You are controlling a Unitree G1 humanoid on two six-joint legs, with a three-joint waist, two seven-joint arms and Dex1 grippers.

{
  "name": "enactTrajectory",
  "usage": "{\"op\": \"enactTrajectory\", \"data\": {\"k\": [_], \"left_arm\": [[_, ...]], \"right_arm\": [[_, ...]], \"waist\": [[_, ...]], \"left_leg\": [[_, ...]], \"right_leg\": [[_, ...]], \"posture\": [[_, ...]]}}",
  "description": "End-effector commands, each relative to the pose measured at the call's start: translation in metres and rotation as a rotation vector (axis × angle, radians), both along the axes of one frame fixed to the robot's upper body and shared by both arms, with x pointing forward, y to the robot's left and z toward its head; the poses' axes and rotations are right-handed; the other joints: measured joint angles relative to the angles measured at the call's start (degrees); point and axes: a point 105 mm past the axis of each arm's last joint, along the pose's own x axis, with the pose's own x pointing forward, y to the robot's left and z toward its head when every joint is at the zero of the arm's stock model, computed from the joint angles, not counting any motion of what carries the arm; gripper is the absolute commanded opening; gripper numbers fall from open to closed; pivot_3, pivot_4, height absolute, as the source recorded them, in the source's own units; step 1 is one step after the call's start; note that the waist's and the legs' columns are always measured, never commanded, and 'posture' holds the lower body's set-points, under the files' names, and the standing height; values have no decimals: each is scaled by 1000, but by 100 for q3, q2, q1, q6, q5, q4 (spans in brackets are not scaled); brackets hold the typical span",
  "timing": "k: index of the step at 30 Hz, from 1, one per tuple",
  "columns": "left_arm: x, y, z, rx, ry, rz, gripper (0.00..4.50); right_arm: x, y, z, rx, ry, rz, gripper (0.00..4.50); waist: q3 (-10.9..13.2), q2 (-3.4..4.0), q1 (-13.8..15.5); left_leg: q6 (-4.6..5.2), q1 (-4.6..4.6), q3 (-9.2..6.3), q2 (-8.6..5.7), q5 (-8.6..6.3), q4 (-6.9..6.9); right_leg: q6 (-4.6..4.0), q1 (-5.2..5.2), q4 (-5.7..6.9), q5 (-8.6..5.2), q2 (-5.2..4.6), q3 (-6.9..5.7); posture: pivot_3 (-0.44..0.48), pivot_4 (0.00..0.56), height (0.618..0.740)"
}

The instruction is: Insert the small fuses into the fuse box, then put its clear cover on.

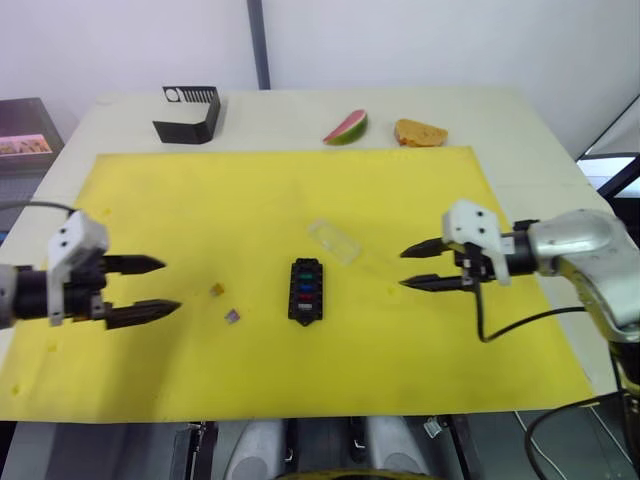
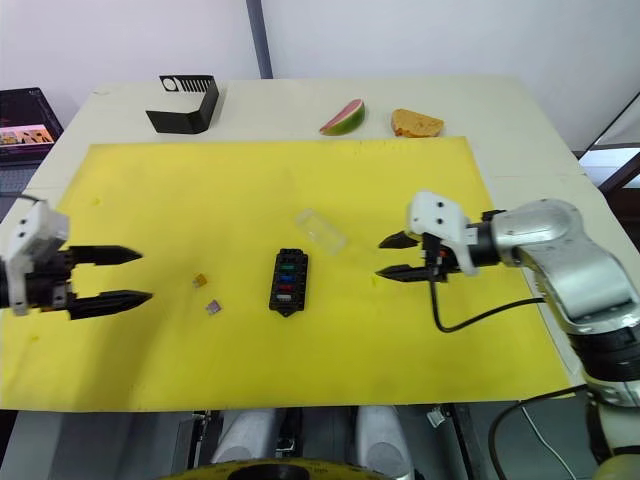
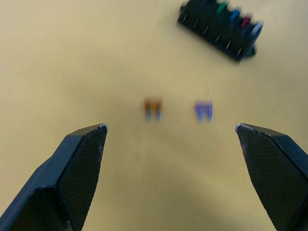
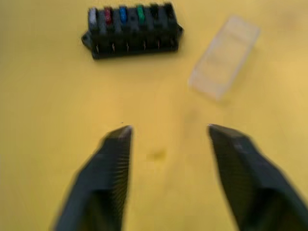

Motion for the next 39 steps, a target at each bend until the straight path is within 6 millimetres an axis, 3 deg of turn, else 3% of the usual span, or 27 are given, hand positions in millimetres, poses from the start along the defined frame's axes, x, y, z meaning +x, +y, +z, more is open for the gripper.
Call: {"op": "enactTrajectory", "data": {"k": [1,4,8,12,15,19,25,31,39], "left_arm": [[-9,30,0,74,-4,68,4500],[-15,38,-4,82,10,85,4500],[-12,33,-6,74,-14,74,4500],[-1,-2,-13,-70,23,-4,4500],[12,-25,-11,-260,98,-18,4500],[33,-35,-20,-430,272,8,4500],[54,-39,-47,-572,461,74,4500],[65,-52,-61,-577,505,76,4500],[45,-69,-70,-536,587,-36,4500]], "right_arm": [[0,-20,13,-17,-57,-37,4415],[0,-36,10,-42,-56,-83,4415],[3,-42,9,-43,-66,-107,4415],[11,-7,21,41,-105,-43,4415],[9,30,30,94,-112,62,4415],[5,77,45,155,-159,201,4415],[-2,113,53,190,-184,281,4415],[-6,121,57,195,-198,287,4415],[-10,109,49,171,-176,241,4415]], "waist": [[1,1,16],[2,-1,43],[2,0,47],[1,8,16],[1,8,8],[1,7,15],[-2,-4,18],[-5,-8,51],[-6,-8,134]], "left_leg": [[0,0,0,0,0,-1],[1,-2,0,1,-2,-1],[2,-2,0,0,-3,1],[0,-1,0,0,-2,-1],[-2,-8,0,1,-2,-3],[-26,-14,0,1,13,3],[-36,-17,3,-9,20,10],[-36,-15,4,-9,21,13],[-33,-12,4,-10,19,15]], "right_leg": [[-1,0,0,0,-1,0],[-1,2,-6,0,-6,0],[-17,7,-10,-8,-12,1],[-3,4,-6,0,-13,1],[-1,-10,0,1,-10,1],[0,-22,16,2,-4,1],[1,-19,17,2,-4,0],[1,-17,20,2,-4,-1],[1,-13,18,2,-8,1]], "posture": [[0,150,740],[0,150,740],[0,150,740],[0,150,740],[0,150,740],[0,150,740],[0,150,740],[0,150,740],[0,150,740]]}}
